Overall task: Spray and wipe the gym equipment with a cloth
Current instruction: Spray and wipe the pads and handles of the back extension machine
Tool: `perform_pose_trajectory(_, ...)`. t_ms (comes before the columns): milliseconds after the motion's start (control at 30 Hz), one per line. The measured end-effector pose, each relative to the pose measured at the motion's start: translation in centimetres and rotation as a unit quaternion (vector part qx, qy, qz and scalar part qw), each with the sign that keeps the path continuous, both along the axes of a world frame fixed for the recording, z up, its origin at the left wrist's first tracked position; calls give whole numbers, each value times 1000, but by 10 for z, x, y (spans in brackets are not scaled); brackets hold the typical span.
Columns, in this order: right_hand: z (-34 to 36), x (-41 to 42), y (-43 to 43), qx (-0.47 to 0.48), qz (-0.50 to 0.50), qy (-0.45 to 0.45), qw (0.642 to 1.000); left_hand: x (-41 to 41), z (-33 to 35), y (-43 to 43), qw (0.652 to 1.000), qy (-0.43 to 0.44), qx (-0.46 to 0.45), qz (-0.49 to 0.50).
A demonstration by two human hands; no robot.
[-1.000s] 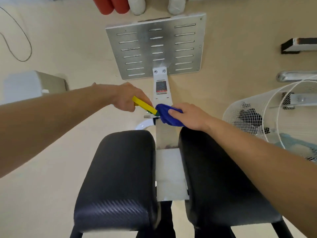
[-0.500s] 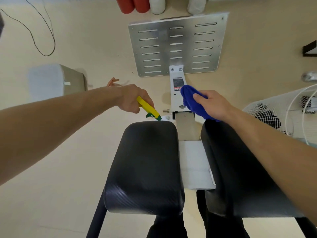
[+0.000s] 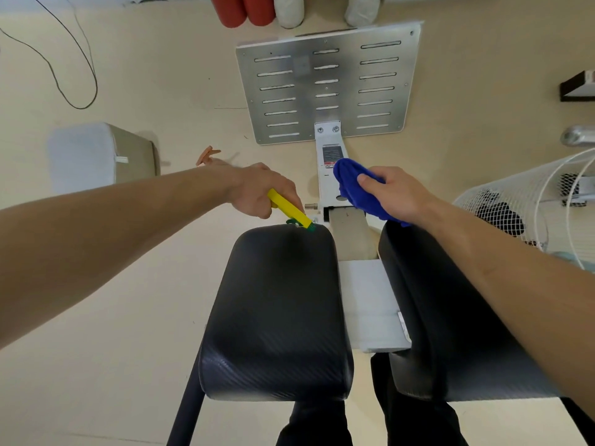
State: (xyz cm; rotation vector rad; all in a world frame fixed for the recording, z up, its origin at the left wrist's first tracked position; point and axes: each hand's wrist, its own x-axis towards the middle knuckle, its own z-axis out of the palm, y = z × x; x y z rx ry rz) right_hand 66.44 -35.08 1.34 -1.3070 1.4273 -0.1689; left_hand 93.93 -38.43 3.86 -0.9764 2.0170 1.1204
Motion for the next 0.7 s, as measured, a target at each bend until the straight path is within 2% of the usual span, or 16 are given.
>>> perform_pose_trajectory(333,0,7,-1,-2,11,0,1000,7,-5,-9,994,-12,-84,-76)
perform_pose_trajectory(433,-4,15,-2,5,16,-3,1000,14,-11,-10,995,-13,-82,-63)
perform_pose_trajectory(700,-15,44,-10,6,60,13,998,44,-19,-8,987,-46,-107,-112)
